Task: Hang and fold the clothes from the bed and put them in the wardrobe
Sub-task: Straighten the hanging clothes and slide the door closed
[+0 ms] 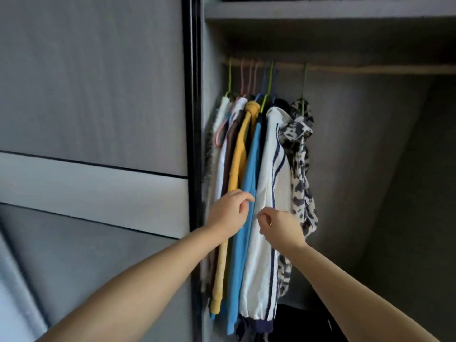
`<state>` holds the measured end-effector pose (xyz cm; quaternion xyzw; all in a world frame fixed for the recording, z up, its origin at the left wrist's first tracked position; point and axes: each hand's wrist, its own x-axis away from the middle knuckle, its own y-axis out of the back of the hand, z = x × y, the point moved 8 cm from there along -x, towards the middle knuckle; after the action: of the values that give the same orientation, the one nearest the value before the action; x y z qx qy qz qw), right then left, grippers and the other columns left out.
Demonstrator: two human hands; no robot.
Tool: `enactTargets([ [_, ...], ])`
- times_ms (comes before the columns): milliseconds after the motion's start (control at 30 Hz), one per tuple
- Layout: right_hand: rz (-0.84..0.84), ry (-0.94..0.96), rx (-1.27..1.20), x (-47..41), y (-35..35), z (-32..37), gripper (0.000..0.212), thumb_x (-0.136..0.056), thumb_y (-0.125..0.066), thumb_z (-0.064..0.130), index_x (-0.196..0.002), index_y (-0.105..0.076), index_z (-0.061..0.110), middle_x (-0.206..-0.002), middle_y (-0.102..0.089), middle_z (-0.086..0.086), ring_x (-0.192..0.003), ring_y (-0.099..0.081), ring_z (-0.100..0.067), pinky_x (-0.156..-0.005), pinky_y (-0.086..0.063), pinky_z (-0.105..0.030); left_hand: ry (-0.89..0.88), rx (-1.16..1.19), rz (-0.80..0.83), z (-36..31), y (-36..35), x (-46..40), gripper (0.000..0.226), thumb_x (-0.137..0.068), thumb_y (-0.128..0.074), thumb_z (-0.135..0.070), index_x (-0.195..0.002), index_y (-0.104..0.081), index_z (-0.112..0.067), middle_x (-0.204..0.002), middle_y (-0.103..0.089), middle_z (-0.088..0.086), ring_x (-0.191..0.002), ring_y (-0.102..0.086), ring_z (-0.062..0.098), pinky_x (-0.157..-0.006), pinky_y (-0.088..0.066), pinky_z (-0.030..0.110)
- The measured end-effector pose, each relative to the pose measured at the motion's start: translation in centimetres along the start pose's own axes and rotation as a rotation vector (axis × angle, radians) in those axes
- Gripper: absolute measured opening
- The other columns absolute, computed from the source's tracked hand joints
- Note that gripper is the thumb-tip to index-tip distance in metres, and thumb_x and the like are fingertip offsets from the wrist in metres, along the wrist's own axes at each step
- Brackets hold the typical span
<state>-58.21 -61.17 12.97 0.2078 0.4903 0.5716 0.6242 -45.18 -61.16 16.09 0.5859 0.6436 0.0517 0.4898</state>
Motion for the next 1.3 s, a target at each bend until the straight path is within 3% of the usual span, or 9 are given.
enactTargets([
  [200,0.093,0.091,-0.089,-2.0,-3.2,6.7,0.027,-0.096,-0.041,0.025,-0.116,-0.058,0.021,-0.082,-0.068,0.0,-0.074,-0.061,-0.021,-0.065,-0.053,-0.034,-0.212,-0.264,-0.228,-0.1,10.0,-1.6,0.029,-0.081,-0.049,0.004,-0.1,-0.07,-0.005,-0.098,-0.064,0.011,-0.097,-0.057,0.033,-0.083,-0.048,0.043],
  [300,0.167,0.082,-0.14,-3.4,-5.3,9.3,0.044,-0.098,-0.045,0.034,-0.139,-0.038,0.019,-0.111,-0.062,-0.001,-0.086,-0.059,-0.018,-0.073,-0.053,-0.036,-0.409,-0.497,-0.282,-0.1,12.8,-3.2,0.032,-0.074,-0.051,0.004,-0.097,-0.072,-0.005,-0.101,-0.065,0.013,-0.097,-0.059,0.034,-0.1,-0.04,0.053],
  [467,0.068,0.032,-0.152,-7.4,-7.2,14.0,0.064,-0.096,-0.048,0.044,-0.147,-0.023,0.016,-0.139,-0.043,-0.007,-0.107,-0.057,-0.023,-0.077,-0.049,-0.033,-0.569,-0.669,-0.134,2.5,14.1,-6.2,0.048,-0.082,-0.051,0.001,-0.128,-0.059,-0.006,-0.146,-0.041,0.017,-0.139,-0.032,0.033,-0.117,-0.014,0.052],
  [600,-0.05,-0.123,-0.174,-9.0,-7.4,14.9,0.045,-0.099,-0.042,0.041,-0.13,-0.037,0.008,-0.126,-0.05,-0.011,-0.1,-0.059,-0.027,-0.068,-0.046,-0.034,-0.663,-0.488,-0.112,2.9,14.5,-7.0,0.059,-0.085,-0.049,0.001,-0.143,-0.04,-0.004,-0.156,-0.021,0.019,-0.146,-0.011,0.032,-0.118,-0.008,0.048],
  [800,-0.11,0.028,-0.198,-9.2,-6.9,16.5,0.035,-0.097,-0.046,0.025,-0.129,-0.052,0.012,-0.115,-0.059,-0.011,-0.094,-0.058,-0.023,-0.072,-0.052,-0.039,-0.764,-0.532,-0.207,3.0,11.1,-7.8,0.073,-0.081,-0.057,-0.018,-0.148,-0.029,-0.016,-0.159,-0.016,0.01,-0.147,-0.007,0.021,-0.11,0.008,0.062],
  [1000,-0.122,0.056,-0.035,-9.2,-7.3,15.7,0.027,-0.099,-0.043,0.02,-0.118,-0.055,0.005,-0.088,-0.057,-0.006,-0.062,-0.048,-0.017,-0.045,-0.026,-0.026,-0.86,-0.528,-0.278,2.9,10.3,-7.7,0.071,-0.079,-0.054,-0.023,-0.145,-0.028,-0.019,-0.158,-0.022,0.009,-0.147,-0.009,0.019,-0.11,0.012,0.061],
  [1100,-0.106,0.061,-0.094,-9.1,-7.1,15.0,0.027,-0.097,-0.045,0.02,-0.117,-0.056,0.005,-0.093,-0.061,-0.009,-0.077,-0.058,-0.022,-0.065,-0.05,-0.037,-0.863,-0.5,-0.274,2.0,9.8,-7.6,0.068,-0.08,-0.049,-0.024,-0.144,-0.028,-0.019,-0.157,-0.024,0.009,-0.146,-0.014,0.022,-0.11,0.01,0.061],
  [1167,-0.077,0.051,-0.118,-9.1,-6.8,14.4,0.028,-0.098,-0.045,0.018,-0.119,-0.054,0.003,-0.101,-0.063,-0.017,-0.089,-0.06,-0.03,-0.077,-0.051,-0.046,-0.875,-0.506,-0.28,1.4,9.5,-7.8,0.07,-0.078,-0.052,-0.023,-0.144,-0.028,-0.019,-0.156,-0.024,0.009,-0.146,-0.015,0.022,-0.11,0.009,0.062],
  [1300,-0.116,0.066,-0.128,-8.5,-5.5,13.1,0.031,-0.098,-0.043,0.014,-0.125,-0.05,0.0,-0.103,-0.061,-0.022,-0.086,-0.058,-0.036,-0.071,-0.048,-0.049,-0.894,-0.486,-0.261,-0.4,8.4,-7.9,0.073,-0.074,-0.056,-0.018,-0.142,-0.029,-0.017,-0.155,-0.028,0.011,-0.145,-0.018,0.023,-0.108,0.01,0.063],
])
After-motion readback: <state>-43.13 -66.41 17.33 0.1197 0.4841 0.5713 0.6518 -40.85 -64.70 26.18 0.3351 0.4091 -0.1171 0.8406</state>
